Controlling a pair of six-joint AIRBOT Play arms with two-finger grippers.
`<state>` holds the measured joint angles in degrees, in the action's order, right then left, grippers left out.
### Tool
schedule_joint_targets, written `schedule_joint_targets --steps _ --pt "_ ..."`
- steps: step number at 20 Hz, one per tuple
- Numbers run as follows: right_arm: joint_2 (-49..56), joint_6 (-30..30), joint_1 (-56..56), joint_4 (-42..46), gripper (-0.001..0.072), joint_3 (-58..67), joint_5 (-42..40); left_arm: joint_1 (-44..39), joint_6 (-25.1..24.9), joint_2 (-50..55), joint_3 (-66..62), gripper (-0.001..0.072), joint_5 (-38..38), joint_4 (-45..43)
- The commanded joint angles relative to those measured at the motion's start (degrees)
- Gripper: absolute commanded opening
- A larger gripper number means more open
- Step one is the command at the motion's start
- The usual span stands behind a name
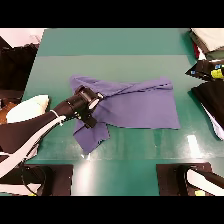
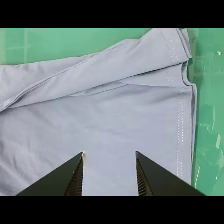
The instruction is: Fold the shirts.
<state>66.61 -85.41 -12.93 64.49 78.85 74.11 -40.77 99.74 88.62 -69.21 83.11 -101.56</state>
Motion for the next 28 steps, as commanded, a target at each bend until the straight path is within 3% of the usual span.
schedule_joint_targets --steps 1,5,6,7,8,13,16,21,24,28 --pt "0.0 0.0 0.0 0.0 0.0366 0.0 0.4 0.0 0.4 0.0 0.2 0.0610 0.0 -2.1" --pt "0.0 0.0 0.0 0.0 0.0366 0.0 0.7 -0.1 0.5 0.0 0.2 0.0609 -0.2 -2.1" --pt "0.0 0.0 0.0 0.0 0.0366 0.0 0.7 0.0 0.5 0.0 0.2 0.0460 -0.2 -2.1" --pt "0.0 0.0 0.0 0.0 0.0366 0.0 0.7 0.0 0.3 0.0 0.2 0.0133 -0.6 -2.1" --pt "0.0 0.0 0.0 0.0 0.0366 0.0 0.9 -0.1 0.4 0.0 0.2 0.0024 -1.2 -2.0" --pt "0.0 0.1 -0.1 0.1 0.0366 0.0 2.3 0.5 -1.6 -2.1 0.2 0.0022 -1.7 -5.2" --pt "0.0 2.7 -1.1 0.1 0.0366 0.0 6.7 5.9 0.9 -12.1 0.2 0.0022 -4.9 -4.2" --pt "-0.2 4.9 -8.4 0.0 0.0366 -2.9 12.8 21.7 -2.3 -27.5 0.9 0.0022 -5.6 7.2" --pt "-0.2 5.4 -13.0 -0.5 0.0366 -12.8 13.4 29.7 -5.7 -29.7 4.2 0.0022 -5.8 15.6" --pt "-0.2 11.1 -17.0 -0.5 0.0366 -26.8 12.1 34.1 -8.7 -29.7 11.0 0.0022 -10.7 27.6"
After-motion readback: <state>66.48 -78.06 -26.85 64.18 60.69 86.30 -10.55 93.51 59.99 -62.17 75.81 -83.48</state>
